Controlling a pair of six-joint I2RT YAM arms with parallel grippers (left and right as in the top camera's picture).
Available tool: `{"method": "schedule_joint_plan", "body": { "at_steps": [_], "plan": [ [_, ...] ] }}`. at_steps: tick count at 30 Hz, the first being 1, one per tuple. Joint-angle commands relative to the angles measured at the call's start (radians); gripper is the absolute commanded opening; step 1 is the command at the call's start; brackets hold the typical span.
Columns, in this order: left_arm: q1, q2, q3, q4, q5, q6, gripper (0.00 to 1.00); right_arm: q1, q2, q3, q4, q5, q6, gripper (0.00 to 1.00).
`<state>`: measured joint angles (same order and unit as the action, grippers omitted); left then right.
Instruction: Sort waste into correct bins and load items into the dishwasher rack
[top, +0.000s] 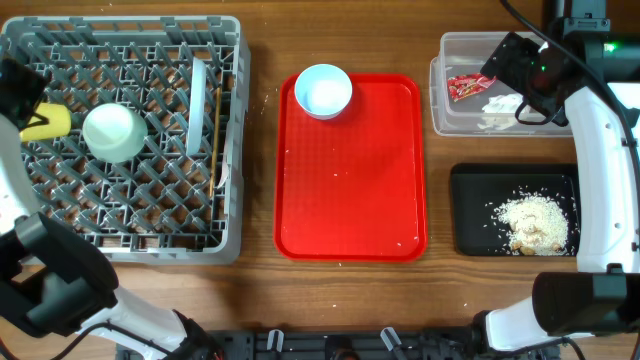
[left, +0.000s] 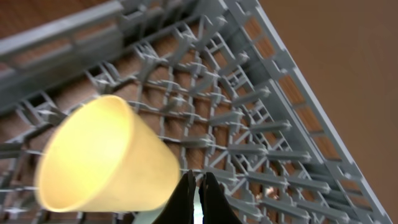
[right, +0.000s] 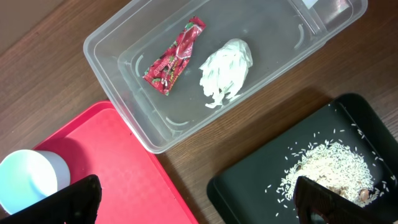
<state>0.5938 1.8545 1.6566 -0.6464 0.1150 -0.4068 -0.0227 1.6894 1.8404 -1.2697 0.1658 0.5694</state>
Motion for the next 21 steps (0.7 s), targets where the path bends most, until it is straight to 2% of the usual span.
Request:
{"method": "schedule_joint_plan", "body": {
  "at_steps": [1, 21],
  "plan": [
    [0.029, 0.03, -0.002, 0.005, 0.031, 0.029, 0.04, 0.002, -0.006, 0.012, 0.002, 0.014, -0.018, 1.0],
    [0.166, 0.091, -0.002, -0.111, 0.034, -0.048, 0.04, 0.002, -0.006, 0.012, 0.002, 0.014, -0.017, 1.0]
  ]
}}
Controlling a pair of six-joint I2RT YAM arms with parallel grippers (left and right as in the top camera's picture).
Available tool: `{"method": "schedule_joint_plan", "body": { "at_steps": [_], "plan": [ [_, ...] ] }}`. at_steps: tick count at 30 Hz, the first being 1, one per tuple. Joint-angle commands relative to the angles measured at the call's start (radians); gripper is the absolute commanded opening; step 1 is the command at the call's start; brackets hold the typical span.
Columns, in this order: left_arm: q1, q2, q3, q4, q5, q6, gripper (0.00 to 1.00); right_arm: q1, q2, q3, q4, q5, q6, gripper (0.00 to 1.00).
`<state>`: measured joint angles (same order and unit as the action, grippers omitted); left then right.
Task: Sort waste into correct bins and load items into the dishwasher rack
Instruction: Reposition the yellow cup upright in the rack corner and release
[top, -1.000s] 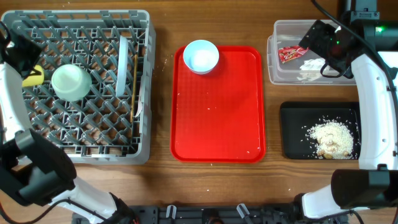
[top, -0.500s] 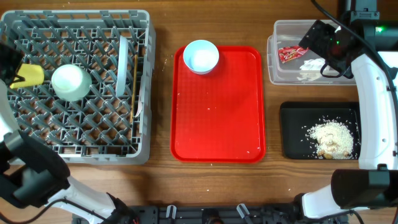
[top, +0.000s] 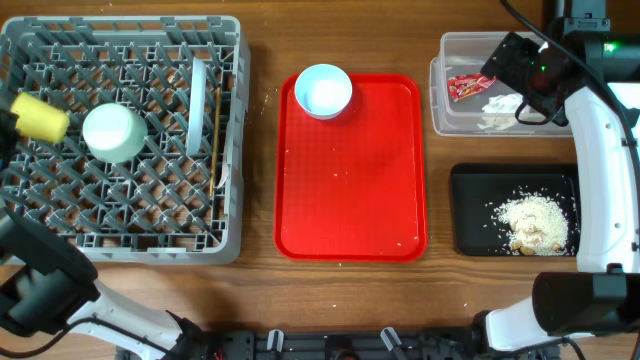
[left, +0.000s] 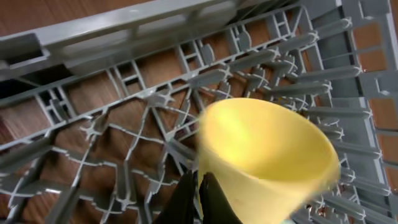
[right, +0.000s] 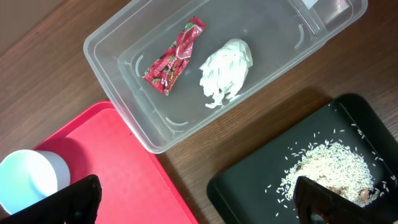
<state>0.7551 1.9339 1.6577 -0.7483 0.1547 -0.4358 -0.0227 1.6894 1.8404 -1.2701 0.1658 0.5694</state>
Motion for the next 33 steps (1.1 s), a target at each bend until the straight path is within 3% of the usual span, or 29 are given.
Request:
{"method": "schedule_joint_plan", "body": {
  "at_steps": [1, 7, 12, 14, 21, 33],
  "plan": [
    [0.006, 0.011, -0.003, -0.011, -0.006, -0.019, 0.04, 0.002, -0.006, 0.012, 0.002, 0.014, -0.017, 1.0],
    [0.005, 0.01, -0.003, -0.024, 0.014, -0.018, 0.04, 0.002, -0.006, 0.012, 0.002, 0.014, -0.018, 1.0],
    [-0.002, 0.0, -0.003, 0.09, 0.393, -0.018, 0.04, 0.002, -0.006, 0.012, 0.002, 0.014, -0.017, 1.0],
    [-0.021, 0.0, -0.003, 0.132, 0.448, -0.018, 0.04, 0.002, -0.006, 0.012, 0.002, 0.014, -0.017, 0.99],
    [-0.091, 0.0, -0.003, 0.066, 0.066, -0.017, 0.04, 0.002, -0.006, 0.012, 0.002, 0.014, -0.018, 1.0],
    [-0.097, 0.076, -0.003, 0.138, 0.048, -0.013, 0.04, 0.002, -0.006, 0.012, 0.002, 0.014, -0.017, 1.0]
  ]
}}
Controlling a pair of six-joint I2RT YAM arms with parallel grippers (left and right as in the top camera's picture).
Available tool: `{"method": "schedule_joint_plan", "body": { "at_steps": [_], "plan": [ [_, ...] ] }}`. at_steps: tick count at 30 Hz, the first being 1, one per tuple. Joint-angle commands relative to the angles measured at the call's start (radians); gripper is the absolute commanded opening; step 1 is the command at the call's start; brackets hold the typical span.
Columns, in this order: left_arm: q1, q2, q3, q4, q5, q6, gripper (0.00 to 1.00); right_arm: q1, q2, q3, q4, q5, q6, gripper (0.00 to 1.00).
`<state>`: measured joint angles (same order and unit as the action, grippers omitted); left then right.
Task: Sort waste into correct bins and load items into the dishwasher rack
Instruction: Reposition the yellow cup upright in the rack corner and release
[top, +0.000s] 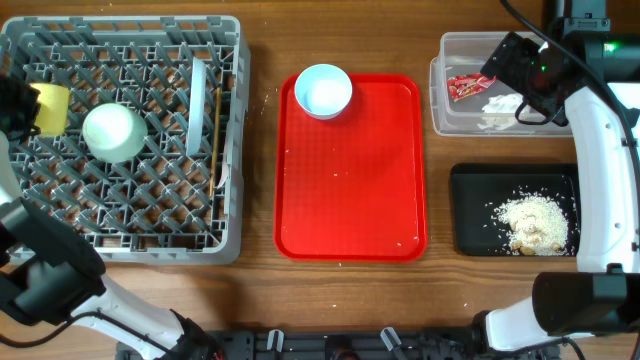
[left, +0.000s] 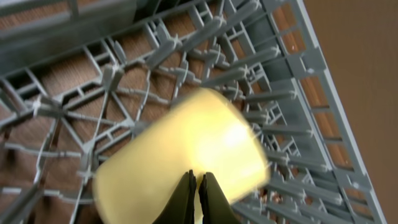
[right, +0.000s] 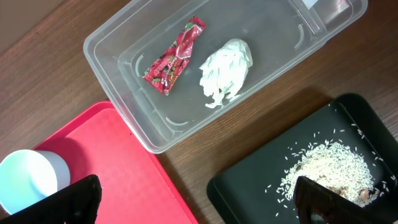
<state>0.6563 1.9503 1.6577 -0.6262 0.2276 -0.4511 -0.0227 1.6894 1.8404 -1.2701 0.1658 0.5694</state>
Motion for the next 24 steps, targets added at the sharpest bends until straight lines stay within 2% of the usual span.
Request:
{"method": "schedule_joint_plan", "body": {
  "at_steps": [1, 11, 20, 21, 22, 24],
  "plan": [
    [0.002, 0.075, -0.003, 0.028, -0.024, 0.002, 0.04, 0.002, -0.006, 0.012, 0.002, 0.014, -0.017, 1.0],
    [0.0, 0.119, -0.003, 0.085, -0.023, 0.002, 0.04, 0.002, -0.006, 0.012, 0.002, 0.014, -0.018, 1.0],
    [-0.01, -0.069, -0.003, 0.13, 0.019, 0.001, 0.04, 0.002, -0.006, 0.012, 0.002, 0.014, -0.018, 1.0],
    [-0.017, -0.103, -0.003, 0.153, 0.041, -0.004, 0.05, 0.002, -0.006, 0.012, 0.002, 0.014, -0.017, 1.0],
    [-0.026, -0.119, -0.003, 0.175, 0.059, -0.008, 0.12, 0.002, -0.006, 0.012, 0.002, 0.014, -0.018, 1.0],
    [-0.05, -0.126, -0.003, 0.231, 0.101, -0.011, 0.39, 0.002, -0.006, 0.012, 0.002, 0.014, -0.017, 1.0]
  ]
}}
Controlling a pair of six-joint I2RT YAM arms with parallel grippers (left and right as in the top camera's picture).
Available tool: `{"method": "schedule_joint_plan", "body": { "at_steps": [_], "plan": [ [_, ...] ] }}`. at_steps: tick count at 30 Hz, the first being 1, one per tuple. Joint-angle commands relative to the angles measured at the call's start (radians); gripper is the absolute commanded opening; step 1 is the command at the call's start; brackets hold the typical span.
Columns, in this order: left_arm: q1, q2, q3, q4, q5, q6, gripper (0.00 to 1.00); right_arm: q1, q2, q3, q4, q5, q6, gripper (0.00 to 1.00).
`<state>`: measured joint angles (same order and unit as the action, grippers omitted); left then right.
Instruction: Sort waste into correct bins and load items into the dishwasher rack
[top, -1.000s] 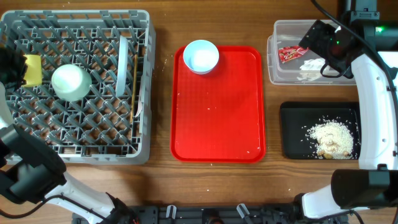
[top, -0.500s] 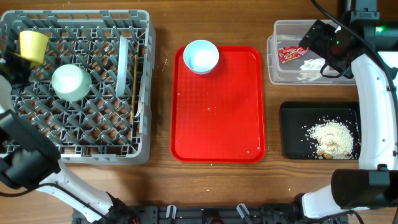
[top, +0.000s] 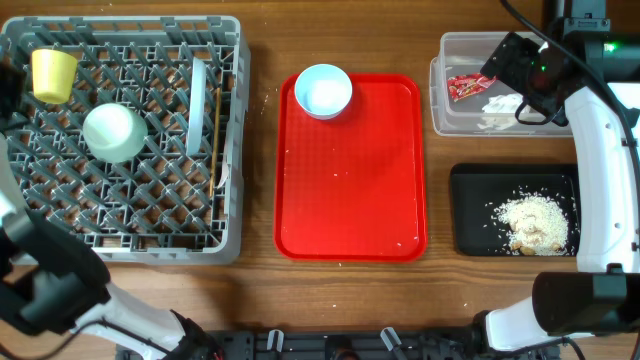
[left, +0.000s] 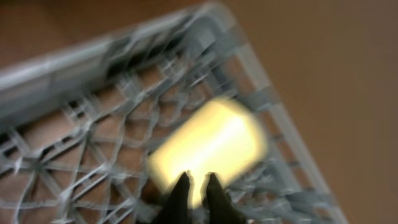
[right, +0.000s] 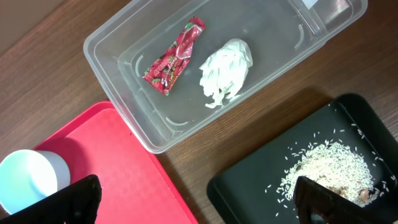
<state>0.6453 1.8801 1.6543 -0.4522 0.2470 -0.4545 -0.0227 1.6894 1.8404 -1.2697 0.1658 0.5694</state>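
Note:
A yellow cup (top: 52, 72) stands in the far left corner of the grey dishwasher rack (top: 232, 150). The left wrist view is blurred; there the yellow cup (left: 208, 146) lies just beyond my left gripper (left: 194, 180), whose fingers stand a little apart with nothing between them. A pale bowl (top: 113, 132), an upright plate (top: 196, 92) and a thin stick (top: 215, 125) also sit in the rack. A small light-blue bowl (top: 323, 90) rests on the red tray (top: 350, 200). My right gripper (right: 199, 202) hangs wide open over the tray's right edge.
A clear plastic bin (right: 124, 93) at the back right holds a red wrapper (right: 171, 59) and a crumpled white tissue (right: 225, 70). In front of it a black tray (top: 470, 215) carries a heap of rice (top: 530, 220). The left arm stands at the table's left edge.
The yellow cup went from beside the pale bowl to the rack's far left corner. My left gripper's fingers have parted and drawn back from the cup. The right arm is unchanged.
My left gripper held the yellow cup over the rack's left side, tilted one way, then another, then lying beside the pale bowl. Now the cup stands in the rack's corner, free of the fingers. The right gripper stayed open and still throughout.

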Motion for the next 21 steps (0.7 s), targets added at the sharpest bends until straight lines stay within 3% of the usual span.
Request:
{"method": "schedule_joint_plan", "body": {
  "at_steps": [1, 3, 5, 7, 10, 13, 16, 21],
  "plan": [
    [-0.056, -0.053, 0.001, 0.087, 0.098, -0.011, 0.48, 0.002, -0.006, 0.012, 0.002, 0.014, -0.018, 1.0],
    [-0.105, -0.044, 0.001, 0.154, 0.093, -0.01, 0.59, 0.002, -0.006, 0.012, 0.002, 0.014, -0.017, 1.0],
    [-0.151, -0.029, 0.001, 0.239, 0.089, 0.005, 0.76, 0.002, -0.006, 0.012, 0.002, 0.014, -0.018, 1.0],
    [-0.216, 0.008, 0.001, 0.339, -0.022, 0.005, 0.99, 0.002, -0.006, 0.012, 0.002, 0.014, -0.018, 1.0],
    [-0.256, 0.051, 0.001, 0.389, -0.174, 0.03, 1.0, 0.002, -0.006, 0.012, 0.002, 0.014, -0.018, 1.0],
    [-0.273, 0.116, 0.001, 0.436, -0.27, 0.242, 1.0, 0.002, -0.006, 0.012, 0.002, 0.014, -0.018, 1.0],
    [-0.27, 0.163, 0.001, 0.438, -0.301, 0.388, 0.98, 0.002, -0.006, 0.012, 0.002, 0.014, -0.017, 1.0],
    [-0.263, 0.206, 0.001, 0.438, -0.301, 0.504, 0.9, 0.002, -0.006, 0.012, 0.002, 0.014, -0.017, 1.0]
  ]
}}
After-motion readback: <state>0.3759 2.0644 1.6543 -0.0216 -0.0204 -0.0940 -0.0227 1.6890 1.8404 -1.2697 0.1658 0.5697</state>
